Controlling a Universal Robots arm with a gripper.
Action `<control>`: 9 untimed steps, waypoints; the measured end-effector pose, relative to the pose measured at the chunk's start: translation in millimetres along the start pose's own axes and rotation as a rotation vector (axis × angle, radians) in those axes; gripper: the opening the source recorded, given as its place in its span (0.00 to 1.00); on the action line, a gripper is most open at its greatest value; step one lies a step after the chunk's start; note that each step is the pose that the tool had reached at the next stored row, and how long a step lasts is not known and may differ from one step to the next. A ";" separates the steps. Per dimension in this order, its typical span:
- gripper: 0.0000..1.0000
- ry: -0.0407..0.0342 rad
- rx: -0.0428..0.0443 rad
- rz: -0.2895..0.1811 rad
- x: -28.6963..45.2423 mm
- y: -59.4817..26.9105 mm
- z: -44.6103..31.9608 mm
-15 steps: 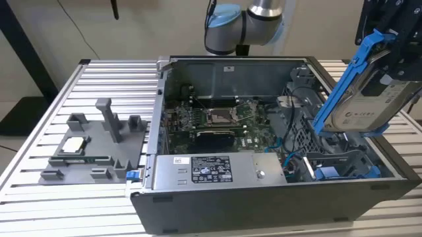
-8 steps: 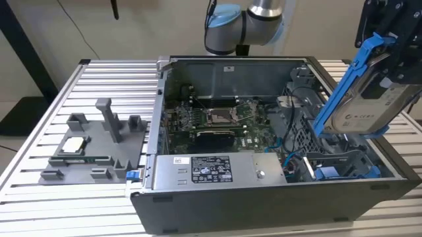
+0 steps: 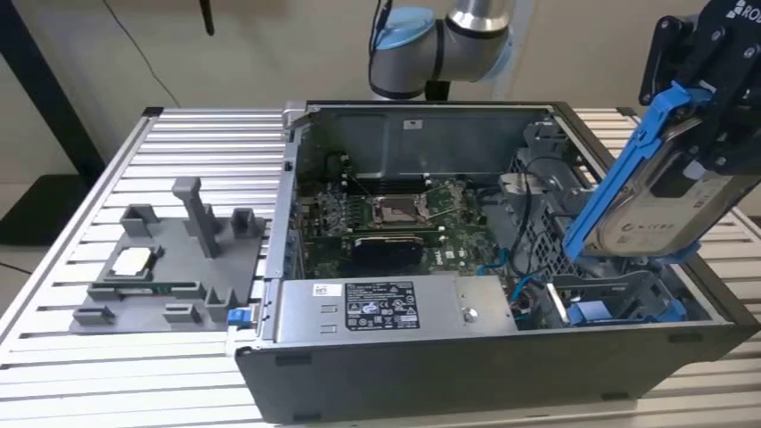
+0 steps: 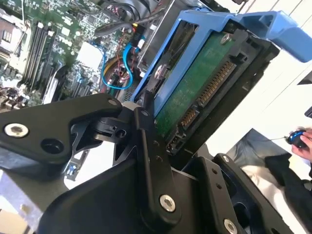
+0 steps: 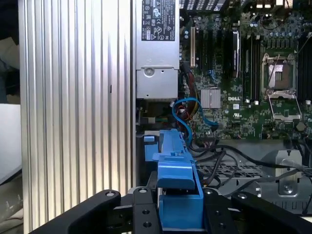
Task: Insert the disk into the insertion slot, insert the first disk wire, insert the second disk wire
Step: 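Insert the disk into the insertion slot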
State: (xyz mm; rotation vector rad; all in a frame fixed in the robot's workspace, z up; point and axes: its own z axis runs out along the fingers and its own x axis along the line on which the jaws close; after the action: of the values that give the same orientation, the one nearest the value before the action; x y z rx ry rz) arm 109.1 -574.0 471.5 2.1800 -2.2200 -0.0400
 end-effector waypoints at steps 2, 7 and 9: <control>0.33 0.0001 0.0001 0.000 0.5 -0.3 3.6; 0.33 0.0000 0.0039 0.000 0.8 -1.2 12.1; 0.33 0.0000 0.0090 0.000 0.8 -1.4 14.6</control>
State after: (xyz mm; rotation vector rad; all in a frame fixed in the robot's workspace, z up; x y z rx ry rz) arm 110.0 -574.8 456.9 2.1845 -2.2246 -0.0300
